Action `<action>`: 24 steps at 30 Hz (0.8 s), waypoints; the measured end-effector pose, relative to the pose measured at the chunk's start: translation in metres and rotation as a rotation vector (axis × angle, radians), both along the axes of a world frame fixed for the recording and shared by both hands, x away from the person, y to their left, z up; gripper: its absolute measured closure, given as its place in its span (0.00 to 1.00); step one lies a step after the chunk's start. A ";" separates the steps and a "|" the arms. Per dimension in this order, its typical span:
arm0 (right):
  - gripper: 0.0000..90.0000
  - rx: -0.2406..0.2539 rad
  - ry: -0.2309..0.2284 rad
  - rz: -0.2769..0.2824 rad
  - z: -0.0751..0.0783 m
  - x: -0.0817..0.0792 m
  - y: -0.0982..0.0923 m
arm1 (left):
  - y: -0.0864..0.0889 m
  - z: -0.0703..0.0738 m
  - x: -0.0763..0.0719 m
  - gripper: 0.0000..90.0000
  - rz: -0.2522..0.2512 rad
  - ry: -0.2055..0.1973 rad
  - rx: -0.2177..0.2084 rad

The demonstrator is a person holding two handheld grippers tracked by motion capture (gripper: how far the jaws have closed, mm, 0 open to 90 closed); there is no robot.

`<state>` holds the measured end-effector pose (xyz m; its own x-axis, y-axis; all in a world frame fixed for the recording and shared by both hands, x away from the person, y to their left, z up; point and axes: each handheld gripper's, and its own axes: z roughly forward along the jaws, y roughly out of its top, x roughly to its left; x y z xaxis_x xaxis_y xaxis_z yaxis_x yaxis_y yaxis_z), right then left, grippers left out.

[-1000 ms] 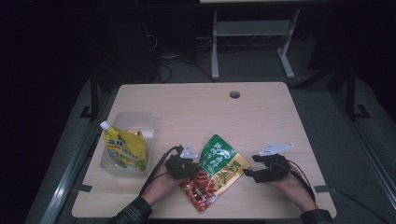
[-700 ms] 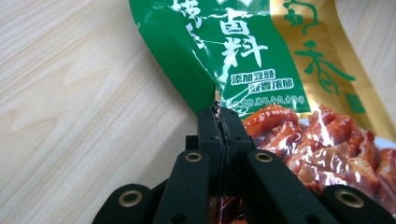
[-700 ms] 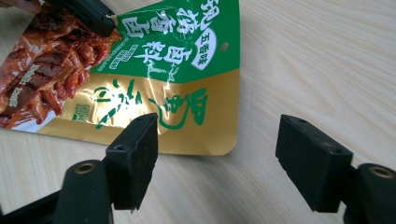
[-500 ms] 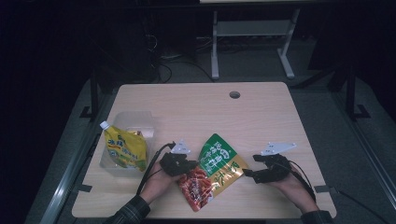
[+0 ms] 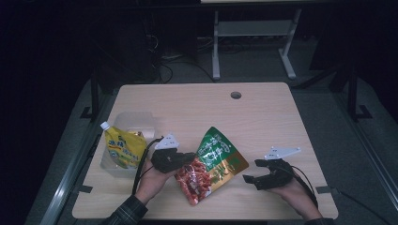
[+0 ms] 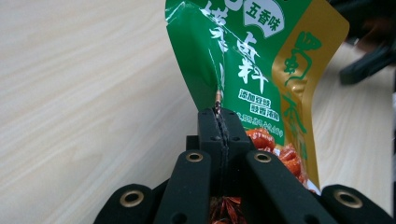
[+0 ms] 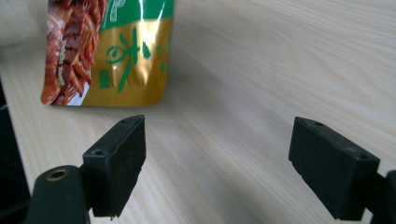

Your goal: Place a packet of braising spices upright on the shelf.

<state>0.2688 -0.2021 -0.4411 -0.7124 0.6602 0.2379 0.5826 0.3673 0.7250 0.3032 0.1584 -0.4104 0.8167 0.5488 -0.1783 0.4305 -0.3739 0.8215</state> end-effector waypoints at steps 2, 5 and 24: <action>0.21 0.017 -0.006 0.018 0.000 0.001 0.004 | 0.002 0.005 -0.001 1.00 0.000 -0.012 -0.010; 0.22 0.074 -0.015 0.056 0.001 0.003 0.012 | 0.003 0.010 -0.002 1.00 0.015 -0.023 -0.035; 0.74 0.240 -0.033 0.147 -0.001 0.022 0.059 | 0.004 0.013 -0.005 1.00 0.034 -0.027 -0.092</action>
